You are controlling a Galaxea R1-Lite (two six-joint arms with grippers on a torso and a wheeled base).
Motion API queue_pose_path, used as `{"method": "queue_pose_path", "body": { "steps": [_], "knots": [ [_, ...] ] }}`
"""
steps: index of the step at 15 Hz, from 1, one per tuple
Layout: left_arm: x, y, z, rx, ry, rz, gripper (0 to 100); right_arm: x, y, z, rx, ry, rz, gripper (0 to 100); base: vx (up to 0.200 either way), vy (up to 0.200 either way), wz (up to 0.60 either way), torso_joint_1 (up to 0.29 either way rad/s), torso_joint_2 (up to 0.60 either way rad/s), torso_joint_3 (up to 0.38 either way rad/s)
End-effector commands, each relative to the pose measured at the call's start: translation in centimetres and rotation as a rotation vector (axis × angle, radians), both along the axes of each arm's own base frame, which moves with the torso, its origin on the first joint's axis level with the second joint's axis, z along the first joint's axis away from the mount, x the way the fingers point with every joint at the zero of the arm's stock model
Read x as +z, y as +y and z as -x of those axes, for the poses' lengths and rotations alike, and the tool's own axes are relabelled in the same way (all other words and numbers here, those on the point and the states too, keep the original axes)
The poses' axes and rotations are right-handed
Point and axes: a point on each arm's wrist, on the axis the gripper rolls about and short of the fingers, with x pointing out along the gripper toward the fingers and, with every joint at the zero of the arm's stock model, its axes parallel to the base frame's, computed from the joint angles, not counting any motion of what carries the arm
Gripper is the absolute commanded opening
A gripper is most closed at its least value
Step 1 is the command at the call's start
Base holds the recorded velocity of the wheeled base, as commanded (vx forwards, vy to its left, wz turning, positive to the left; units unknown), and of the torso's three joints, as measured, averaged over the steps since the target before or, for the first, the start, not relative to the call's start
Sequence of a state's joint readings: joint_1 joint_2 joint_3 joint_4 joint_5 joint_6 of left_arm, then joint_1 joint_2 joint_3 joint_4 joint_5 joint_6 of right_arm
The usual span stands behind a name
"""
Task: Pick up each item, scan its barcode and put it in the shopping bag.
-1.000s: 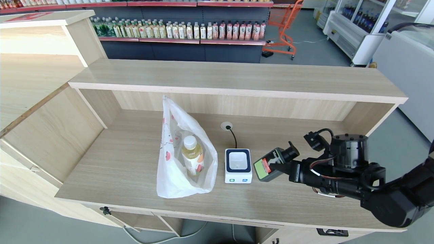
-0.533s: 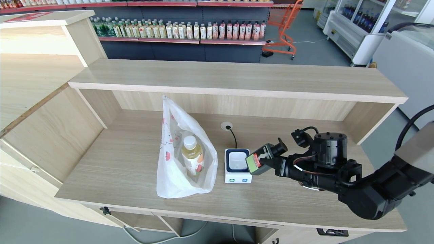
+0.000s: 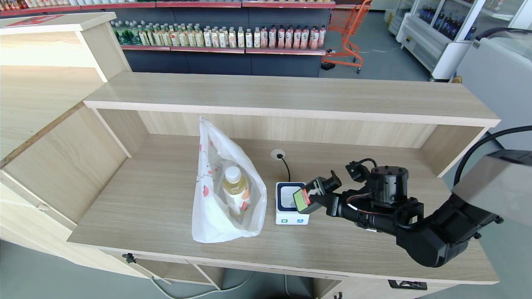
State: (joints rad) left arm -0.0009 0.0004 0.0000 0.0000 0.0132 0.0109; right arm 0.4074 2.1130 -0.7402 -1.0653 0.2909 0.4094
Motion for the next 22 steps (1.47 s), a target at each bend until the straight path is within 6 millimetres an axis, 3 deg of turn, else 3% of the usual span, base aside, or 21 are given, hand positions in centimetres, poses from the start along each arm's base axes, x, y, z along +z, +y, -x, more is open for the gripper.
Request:
{"method": "queue_pose_path", "body": {
  "steps": [1, 7, 12, 16, 19, 20, 22],
  "knots": [
    [0.0, 0.0, 0.0, 0.001, 0.0, 0.0, 100, -0.5, 0.4, -0.5, 0.004, 0.002, 0.001, 0, 0.0, 0.0, 0.0, 0.0, 0.0, 0.0],
    [0.0, 0.0, 0.0, 0.001, 0.0, -0.001, 100, -1.5, 2.4, -1.3, -0.02, -0.012, -0.056, 0, 0.0, 0.0, 0.0, 0.0, 0.0, 0.0],
    [0.0, 0.0, 0.0, 0.0, 0.0, -0.001, 100, -2.6, 2.7, -1.5, -0.035, -0.004, -0.045, 0, 0.0, 0.0, 0.0, 0.0, 0.0, 0.0],
    [0.0, 0.0, 0.0, 0.001, 0.0, -0.001, 100, -2.3, 2.7, -1.5, -0.034, -0.014, -0.054, 0, 0.0, 0.0, 0.0, 0.0, 0.0, 0.0],
    [0.0, 0.0, 0.0, 0.0, 0.0, -0.001, 100, 2.2, 2.2, -0.8, -0.038, -0.091, -0.133, 0, 0.0, 0.0, 0.0, 0.0, 0.0, 0.0],
    [0.0, 0.0, 0.0, 0.0, 0.0, -0.001, 100, 4.8, 1.7, 0.0, -0.034, -0.147, -0.14, 0, 0.0, 0.0, 0.0, 0.0, 0.0, 0.0],
    [0.0, 0.0, 0.0, 0.001, 0.0, 0.0, 100, 7.0, 1.0, 1.5, -0.019, -0.191, -0.081, 0, 0.0, 0.0, 0.0, 0.0, 0.0, 0.0]
  ]
}}
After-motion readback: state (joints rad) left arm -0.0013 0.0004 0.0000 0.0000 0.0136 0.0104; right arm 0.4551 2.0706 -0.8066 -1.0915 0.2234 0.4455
